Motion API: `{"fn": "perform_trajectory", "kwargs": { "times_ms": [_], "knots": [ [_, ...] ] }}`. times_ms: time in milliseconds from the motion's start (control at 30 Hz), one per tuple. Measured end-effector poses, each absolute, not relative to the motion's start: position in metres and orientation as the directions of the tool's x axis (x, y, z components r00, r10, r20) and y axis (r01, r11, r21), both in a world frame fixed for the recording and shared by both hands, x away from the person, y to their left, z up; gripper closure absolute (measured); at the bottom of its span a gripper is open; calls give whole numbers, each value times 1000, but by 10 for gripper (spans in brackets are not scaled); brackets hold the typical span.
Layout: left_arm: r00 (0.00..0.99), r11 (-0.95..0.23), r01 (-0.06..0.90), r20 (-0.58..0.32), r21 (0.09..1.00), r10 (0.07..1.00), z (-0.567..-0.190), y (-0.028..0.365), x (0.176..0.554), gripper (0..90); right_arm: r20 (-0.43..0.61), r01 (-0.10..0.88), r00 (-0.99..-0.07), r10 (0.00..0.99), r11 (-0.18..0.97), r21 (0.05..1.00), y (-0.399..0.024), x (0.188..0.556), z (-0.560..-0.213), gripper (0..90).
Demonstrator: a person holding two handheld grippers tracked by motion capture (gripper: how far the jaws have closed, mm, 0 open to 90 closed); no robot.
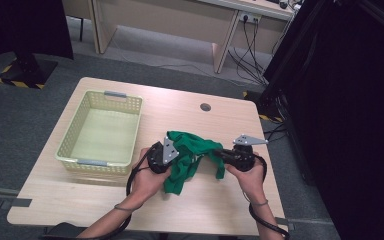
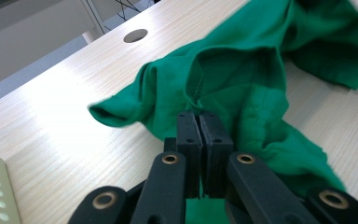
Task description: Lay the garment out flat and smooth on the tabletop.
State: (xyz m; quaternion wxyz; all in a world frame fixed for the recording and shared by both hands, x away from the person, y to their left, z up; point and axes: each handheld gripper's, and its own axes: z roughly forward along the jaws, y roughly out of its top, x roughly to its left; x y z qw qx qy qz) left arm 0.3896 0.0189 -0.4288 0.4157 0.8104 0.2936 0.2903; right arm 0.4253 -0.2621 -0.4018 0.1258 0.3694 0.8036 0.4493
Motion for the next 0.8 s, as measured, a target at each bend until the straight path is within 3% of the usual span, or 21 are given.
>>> {"fn": "perform_trajectory", "kwargs": {
  "times_ms": [233, 433, 633, 733, 800],
  "knots": [
    [666, -465, 239, 205, 852, 717, -427, 18, 389, 831, 160, 471, -678, 718, 256, 844, -273, 426, -382, 869],
    [683, -434, 212, 185, 876, 706, -422, 13, 380, 542, 148, 467, -679, 719, 267, 843, -272, 424, -377, 867],
    [713, -432, 238, 146, 870, 686, -425, 1, 377, 363, 160, 484, -671, 724, 264, 834, -271, 426, -384, 867],
    [725, -460, 252, 149, 851, 672, -430, -5, 380, 364, 162, 485, -675, 720, 267, 833, -269, 426, -384, 867],
    [730, -486, 265, 155, 833, 665, -435, -8, 383, 436, 162, 481, -680, 715, 269, 835, -266, 425, -384, 868]
  ]
}}
